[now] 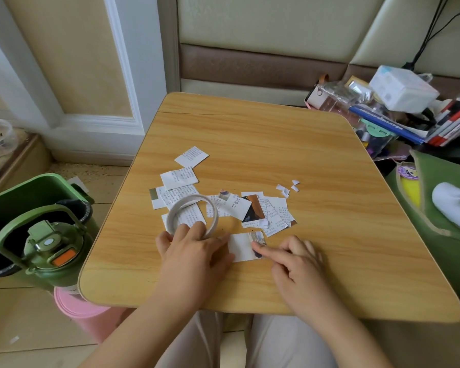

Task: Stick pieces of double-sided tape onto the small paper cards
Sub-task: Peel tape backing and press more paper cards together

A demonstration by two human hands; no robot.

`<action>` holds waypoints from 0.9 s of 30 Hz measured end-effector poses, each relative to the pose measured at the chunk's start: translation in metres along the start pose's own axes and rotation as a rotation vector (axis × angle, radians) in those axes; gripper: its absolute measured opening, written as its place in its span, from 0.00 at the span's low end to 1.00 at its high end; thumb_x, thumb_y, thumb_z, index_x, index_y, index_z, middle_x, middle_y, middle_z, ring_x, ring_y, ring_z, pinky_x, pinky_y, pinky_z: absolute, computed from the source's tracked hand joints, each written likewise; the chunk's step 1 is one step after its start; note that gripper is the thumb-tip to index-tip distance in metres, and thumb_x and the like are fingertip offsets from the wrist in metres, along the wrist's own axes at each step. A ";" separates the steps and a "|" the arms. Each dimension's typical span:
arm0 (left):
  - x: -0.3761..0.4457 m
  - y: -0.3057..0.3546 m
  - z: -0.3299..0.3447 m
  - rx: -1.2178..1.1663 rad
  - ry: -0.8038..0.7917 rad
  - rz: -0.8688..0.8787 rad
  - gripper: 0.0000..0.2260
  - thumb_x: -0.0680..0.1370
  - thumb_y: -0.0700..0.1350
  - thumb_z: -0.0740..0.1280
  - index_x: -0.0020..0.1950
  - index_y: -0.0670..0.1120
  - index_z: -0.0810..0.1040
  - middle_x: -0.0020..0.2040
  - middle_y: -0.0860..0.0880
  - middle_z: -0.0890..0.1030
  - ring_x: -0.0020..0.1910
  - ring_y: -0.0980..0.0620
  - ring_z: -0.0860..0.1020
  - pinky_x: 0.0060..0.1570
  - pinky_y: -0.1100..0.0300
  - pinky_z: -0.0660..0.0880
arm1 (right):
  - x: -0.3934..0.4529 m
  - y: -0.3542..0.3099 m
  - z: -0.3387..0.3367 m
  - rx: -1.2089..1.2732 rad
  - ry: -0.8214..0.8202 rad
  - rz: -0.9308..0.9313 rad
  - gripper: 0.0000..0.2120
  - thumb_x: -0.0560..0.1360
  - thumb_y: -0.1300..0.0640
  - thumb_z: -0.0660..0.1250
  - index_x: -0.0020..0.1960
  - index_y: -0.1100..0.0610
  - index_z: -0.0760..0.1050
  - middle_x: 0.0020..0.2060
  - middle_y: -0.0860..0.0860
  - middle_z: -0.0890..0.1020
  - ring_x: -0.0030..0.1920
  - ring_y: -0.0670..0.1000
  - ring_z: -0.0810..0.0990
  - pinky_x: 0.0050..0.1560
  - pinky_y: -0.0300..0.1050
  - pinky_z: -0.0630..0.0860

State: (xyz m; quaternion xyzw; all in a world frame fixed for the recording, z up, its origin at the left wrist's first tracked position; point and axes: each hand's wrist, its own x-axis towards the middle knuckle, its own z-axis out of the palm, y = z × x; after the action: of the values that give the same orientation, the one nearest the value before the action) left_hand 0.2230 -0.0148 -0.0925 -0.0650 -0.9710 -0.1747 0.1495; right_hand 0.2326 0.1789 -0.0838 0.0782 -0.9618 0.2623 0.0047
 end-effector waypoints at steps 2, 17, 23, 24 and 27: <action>0.002 0.002 -0.002 0.006 -0.006 0.008 0.13 0.66 0.60 0.64 0.43 0.57 0.85 0.35 0.56 0.62 0.35 0.48 0.73 0.43 0.51 0.62 | 0.002 -0.002 -0.005 0.076 -0.023 0.016 0.23 0.73 0.53 0.50 0.56 0.30 0.73 0.39 0.43 0.68 0.47 0.44 0.65 0.53 0.34 0.60; 0.006 0.000 -0.006 -0.029 0.003 0.020 0.16 0.60 0.59 0.69 0.46 0.59 0.84 0.38 0.56 0.61 0.36 0.49 0.74 0.44 0.52 0.61 | 0.087 -0.039 -0.023 0.027 -0.034 0.025 0.17 0.76 0.50 0.67 0.63 0.51 0.74 0.53 0.45 0.73 0.56 0.45 0.72 0.58 0.38 0.68; 0.005 -0.002 -0.011 -0.011 -0.030 0.021 0.10 0.63 0.57 0.67 0.41 0.59 0.82 0.36 0.55 0.63 0.35 0.50 0.72 0.41 0.57 0.47 | 0.115 -0.043 -0.007 -0.126 -0.172 0.115 0.15 0.72 0.47 0.70 0.54 0.53 0.71 0.56 0.49 0.70 0.60 0.52 0.69 0.56 0.44 0.68; 0.005 -0.002 -0.012 -0.008 -0.030 0.018 0.09 0.64 0.56 0.65 0.40 0.58 0.82 0.36 0.54 0.64 0.35 0.50 0.72 0.41 0.58 0.46 | 0.115 -0.043 -0.008 -0.109 -0.171 0.110 0.14 0.72 0.49 0.71 0.50 0.53 0.70 0.55 0.49 0.70 0.58 0.52 0.69 0.54 0.43 0.68; 0.003 -0.001 -0.014 -0.030 -0.022 0.018 0.10 0.67 0.55 0.61 0.40 0.58 0.82 0.35 0.53 0.66 0.34 0.50 0.71 0.42 0.58 0.47 | 0.113 -0.044 -0.009 -0.055 -0.150 0.084 0.12 0.72 0.53 0.71 0.45 0.53 0.67 0.51 0.48 0.71 0.52 0.50 0.71 0.47 0.43 0.68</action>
State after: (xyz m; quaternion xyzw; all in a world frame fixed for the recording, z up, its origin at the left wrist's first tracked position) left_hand 0.2231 -0.0209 -0.0797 -0.0779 -0.9693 -0.1870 0.1396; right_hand 0.1277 0.1291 -0.0481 0.0568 -0.9687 0.2293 -0.0761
